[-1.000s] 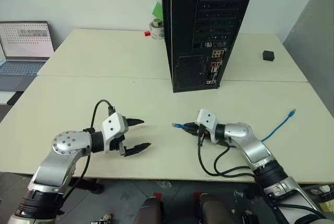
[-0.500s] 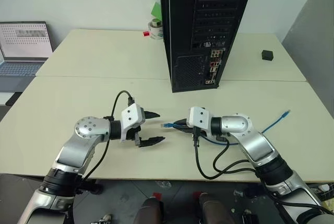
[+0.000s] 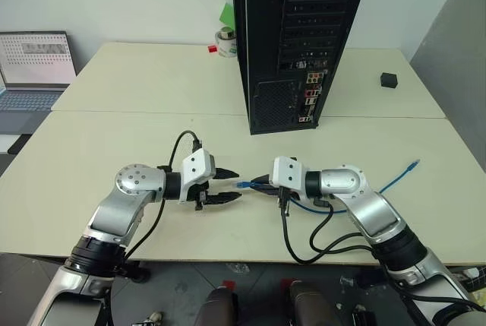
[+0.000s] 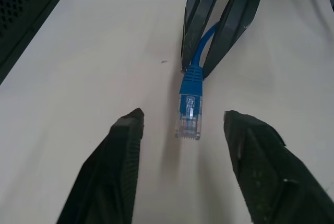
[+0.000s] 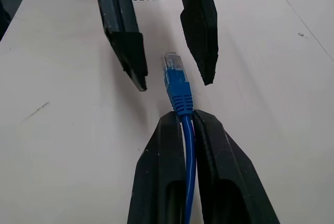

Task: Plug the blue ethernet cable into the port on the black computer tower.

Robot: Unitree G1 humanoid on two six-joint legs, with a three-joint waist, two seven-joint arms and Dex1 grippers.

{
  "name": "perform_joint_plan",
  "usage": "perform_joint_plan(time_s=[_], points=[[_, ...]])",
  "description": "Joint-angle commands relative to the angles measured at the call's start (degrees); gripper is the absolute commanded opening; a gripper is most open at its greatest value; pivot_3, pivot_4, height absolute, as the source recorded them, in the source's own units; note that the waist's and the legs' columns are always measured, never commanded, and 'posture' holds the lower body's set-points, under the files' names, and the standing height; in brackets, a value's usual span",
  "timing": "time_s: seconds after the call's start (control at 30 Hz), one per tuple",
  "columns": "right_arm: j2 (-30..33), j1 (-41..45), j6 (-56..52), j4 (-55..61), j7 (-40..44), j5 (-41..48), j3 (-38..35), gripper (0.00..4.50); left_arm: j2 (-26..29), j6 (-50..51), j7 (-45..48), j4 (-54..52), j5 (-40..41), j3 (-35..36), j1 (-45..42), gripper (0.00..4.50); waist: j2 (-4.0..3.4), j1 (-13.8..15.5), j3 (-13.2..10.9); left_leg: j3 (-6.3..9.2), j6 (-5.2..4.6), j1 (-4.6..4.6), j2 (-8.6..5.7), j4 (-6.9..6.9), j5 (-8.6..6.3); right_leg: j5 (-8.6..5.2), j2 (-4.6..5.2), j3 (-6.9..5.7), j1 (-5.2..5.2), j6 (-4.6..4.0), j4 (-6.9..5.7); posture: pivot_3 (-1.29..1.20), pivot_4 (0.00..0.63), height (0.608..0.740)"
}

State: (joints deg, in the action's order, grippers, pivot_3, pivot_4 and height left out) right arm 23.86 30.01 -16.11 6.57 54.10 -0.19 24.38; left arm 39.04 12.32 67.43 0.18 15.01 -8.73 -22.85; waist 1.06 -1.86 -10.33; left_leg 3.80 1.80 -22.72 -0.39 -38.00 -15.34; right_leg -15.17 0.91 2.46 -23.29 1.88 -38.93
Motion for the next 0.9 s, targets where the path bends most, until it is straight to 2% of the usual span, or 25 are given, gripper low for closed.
perform_joint_plan(time_s=[0.03,0.2,0.27,0.43,0.5,0.53,0.7,0.8,0.9], points=[[0.3,1.4,0.8,2.2,0.8,-0.3,0.2,0.01,0.1,0.1,0.8,-0.9,0.4,0.2,-0.7,1.43,0.00,0.0,0.0,0.00,0.00,0.00,0.00,0.00,0.00,0.00,0.00,0.00,0.00,0.00,0.00,0.00,0.150,0.740],[0.0,1.7,0.8,2.3,1.0,-0.6,0.2,0.01,-0.2,-0.4,0.9,-1.2,0.0,0.0,-0.2,0.40,0.00,0.0,0.0,0.00,0.00,0.00,0.00,0.00,0.00,0.00,0.00,0.00,0.00,0.00,0.00,0.00,0.150,0.740],[0.0,1.9,0.7,2.3,1.0,-0.6,0.2,0.01,-0.3,-0.9,0.8,-1.1,-0.4,-0.2,0.0,0.27,0.00,0.0,0.0,0.01,0.00,-0.01,0.00,0.00,0.00,0.00,0.00,0.00,0.00,0.00,0.00,0.00,0.150,0.740],[0.3,2.2,0.1,2.5,2.2,0.0,0.3,0.00,-0.4,-1.9,0.5,-0.8,-0.9,-0.3,0.2,0.27,0.00,0.0,0.0,0.01,0.00,0.00,0.00,0.00,0.00,0.00,0.00,0.00,0.00,0.00,0.00,0.00,0.150,0.740],[0.6,2.5,0.4,2.4,2.5,0.0,0.1,0.71,-0.6,-3.4,0.2,-0.5,-1.6,-0.3,0.3,0.27,0.00,0.0,0.0,0.01,0.00,-0.01,0.00,0.00,0.00,0.00,0.00,0.00,0.00,0.00,0.00,0.00,0.150,0.740],[0.7,2.7,0.5,2.4,2.7,0.1,0.0,0.83,-0.6,-4.1,0.1,-0.4,-1.9,-0.3,0.4,0.27,0.00,0.0,0.0,0.01,0.00,-0.01,0.00,0.00,0.00,0.00,0.00,0.00,0.00,0.00,0.00,0.00,0.150,0.740],[3.8,4.0,-1.3,4.6,5.4,2.0,-3.0,2.13,-1.6,-11.8,-0.8,0.6,-4.0,0.1,0.9,0.27,0.00,0.1,0.0,0.00,0.00,-0.01,-0.01,0.00,0.00,0.00,0.01,0.00,0.00,0.00,0.01,0.00,0.150,0.740],[7.0,4.0,-5.3,7.4,7.3,5.7,-6.6,2.76,-2.8,-22.0,-4.3,2.8,-8.3,0.0,1.2,0.27,0.00,0.2,0.0,0.02,0.00,-0.04,-0.04,-0.02,0.00,0.00,0.08,-0.01,0.00,0.00,0.03,0.00,0.150,0.740],[7.2,2.1,-15.8,11.6,6.7,14.7,-12.8,3.39,-3.7,-38.7,-9.1,7.2,-13.7,0.5,1.0,0.27,0.00,0.2,0.0,0.04,0.00,-0.05,-0.03,-0.03,0.00,0.01,0.19,-0.03,0.00,-0.01,0.05,0.00,0.150,0.740]])
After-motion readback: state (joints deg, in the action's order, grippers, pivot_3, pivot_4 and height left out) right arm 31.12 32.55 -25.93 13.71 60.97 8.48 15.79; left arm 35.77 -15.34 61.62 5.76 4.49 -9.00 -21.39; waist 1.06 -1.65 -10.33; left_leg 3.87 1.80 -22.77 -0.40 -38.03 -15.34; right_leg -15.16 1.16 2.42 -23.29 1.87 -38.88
